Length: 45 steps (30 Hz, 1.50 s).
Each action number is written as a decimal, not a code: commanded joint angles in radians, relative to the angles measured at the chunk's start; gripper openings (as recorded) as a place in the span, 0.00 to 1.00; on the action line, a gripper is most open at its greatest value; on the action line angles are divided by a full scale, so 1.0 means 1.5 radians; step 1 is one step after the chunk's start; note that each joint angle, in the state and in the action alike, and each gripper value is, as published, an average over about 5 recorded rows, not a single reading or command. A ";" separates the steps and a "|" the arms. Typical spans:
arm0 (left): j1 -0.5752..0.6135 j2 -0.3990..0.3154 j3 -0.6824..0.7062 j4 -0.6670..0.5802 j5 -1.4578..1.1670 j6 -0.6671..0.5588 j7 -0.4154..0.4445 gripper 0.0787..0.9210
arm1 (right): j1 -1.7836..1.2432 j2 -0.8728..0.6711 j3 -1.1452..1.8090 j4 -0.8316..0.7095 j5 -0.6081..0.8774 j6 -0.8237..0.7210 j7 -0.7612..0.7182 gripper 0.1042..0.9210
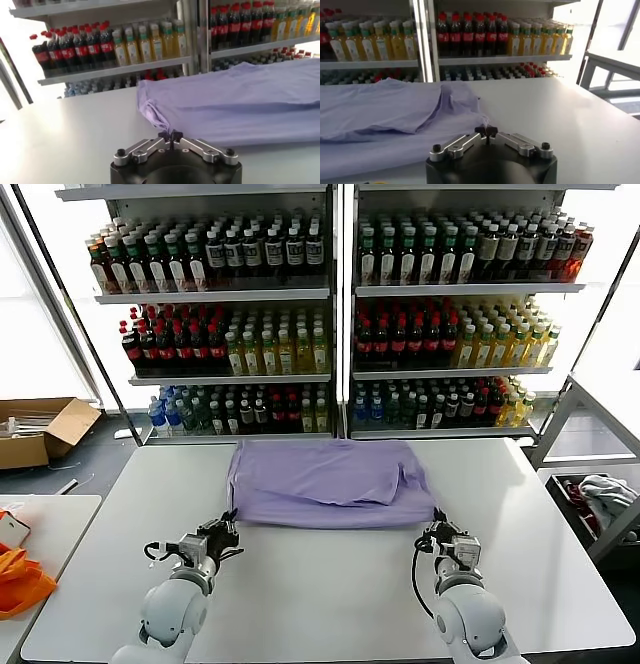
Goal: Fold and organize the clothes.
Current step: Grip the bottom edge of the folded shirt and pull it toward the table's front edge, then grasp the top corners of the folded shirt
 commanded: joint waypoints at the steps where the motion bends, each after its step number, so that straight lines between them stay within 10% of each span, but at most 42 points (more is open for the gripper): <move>1: 0.197 -0.004 -0.026 -0.194 0.027 -0.013 -0.010 0.01 | -0.112 0.000 0.001 0.100 -0.005 -0.003 0.008 0.00; 24: 0.443 -0.039 -0.027 -0.273 0.075 -0.096 -0.071 0.01 | -0.318 0.000 0.028 0.171 -0.056 0.020 0.024 0.03; 35: 0.460 -0.052 -0.038 -0.362 0.065 -0.105 -0.079 0.27 | -0.296 0.001 0.050 0.241 -0.054 0.013 0.010 0.40; 45: 0.297 -0.033 -0.060 -0.301 0.035 -0.089 -0.049 0.59 | -0.123 -0.018 0.074 0.140 -0.049 0.020 -0.026 0.75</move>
